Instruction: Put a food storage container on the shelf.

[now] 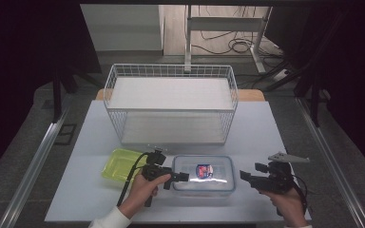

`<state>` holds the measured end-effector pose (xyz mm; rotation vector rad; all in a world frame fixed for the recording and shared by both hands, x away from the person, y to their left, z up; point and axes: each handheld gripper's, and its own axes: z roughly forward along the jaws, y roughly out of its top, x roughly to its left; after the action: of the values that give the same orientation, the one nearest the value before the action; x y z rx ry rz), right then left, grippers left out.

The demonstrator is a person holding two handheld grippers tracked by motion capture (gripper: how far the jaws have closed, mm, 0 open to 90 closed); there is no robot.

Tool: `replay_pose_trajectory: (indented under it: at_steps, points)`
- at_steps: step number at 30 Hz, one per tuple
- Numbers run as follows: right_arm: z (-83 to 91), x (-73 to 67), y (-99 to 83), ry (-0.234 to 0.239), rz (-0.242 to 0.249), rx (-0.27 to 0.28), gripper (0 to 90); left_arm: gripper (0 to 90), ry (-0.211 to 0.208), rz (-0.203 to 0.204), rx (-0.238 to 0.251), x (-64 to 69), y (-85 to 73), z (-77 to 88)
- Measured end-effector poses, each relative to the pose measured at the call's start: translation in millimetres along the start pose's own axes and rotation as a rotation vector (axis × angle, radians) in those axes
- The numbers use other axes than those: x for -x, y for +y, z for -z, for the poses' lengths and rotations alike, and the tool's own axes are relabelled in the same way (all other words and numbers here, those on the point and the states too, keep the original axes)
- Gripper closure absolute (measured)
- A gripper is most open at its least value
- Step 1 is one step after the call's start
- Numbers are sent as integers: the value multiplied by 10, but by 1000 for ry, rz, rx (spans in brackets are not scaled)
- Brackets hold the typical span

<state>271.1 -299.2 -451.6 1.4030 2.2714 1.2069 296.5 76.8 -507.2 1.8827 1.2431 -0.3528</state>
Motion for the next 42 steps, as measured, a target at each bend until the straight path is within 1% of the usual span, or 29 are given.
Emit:
replay_pose_trajectory:
  at_steps: [4, 10, 15, 18, 19, 21, 23, 25, 27, 29, 31, 32, 34, 35, 37, 42]
  points:
    - [-9, 2, -3, -2, 0, -4, 237, 112, -2, 3, 3, -4, 0, 3]
    - [-9, -5, -2, 0, 3, -4, 236, 99, 12, 12, 7, 4, -7, 4]
    - [-18, 1, -7, -2, 1, -7, 236, 95, 13, 12, 9, 6, -8, 1]
    - [-27, -4, -9, -3, 2, -8, 237, 91, -6, 13, -2, 16, -13, -5]
    - [-27, -4, -8, -4, 1, -8, 236, 92, -15, 20, -3, 18, -16, -17]
    - [-27, -5, -6, -4, 0, -7, 236, 115, -6, 10, -4, 13, -24, -28]
    - [-25, -7, -7, -4, 1, -8, 236, 135, -12, 17, -2, 15, -26, -30]
    - [-23, -7, -5, -6, 1, -8, 237, 158, -4, 14, 7, 19, -25, -12]
    - [-24, -5, -3, -5, 0, -7, 238, 187, 1, 25, 18, 29, -26, 13]
    - [-36, -7, -3, 1, -2, -10, 241, 209, 6, 19, 16, 34, -28, 26]
    - [-60, -11, -3, 25, -12, -7, 245, 227, 10, 16, 23, 40, -32, 39]
    - [-72, -11, 2, 44, -23, -9, 246, 240, 15, 13, 24, 43, -31, 47]
    - [-111, -11, 17, 84, -53, -9, 246, 250, 10, 21, 29, 44, -32, 46]
    - [-132, -17, 27, 97, -64, -14, 245, 253, 10, 21, 27, 43, -32, 49]
    - [-196, -31, 39, 115, -71, -28, 242, 255, 8, 20, 27, 42, -33, 50]
    - [-397, -42, 42, 165, -86, -91, 230, 256, 8, 20, 29, 43, -32, 49]
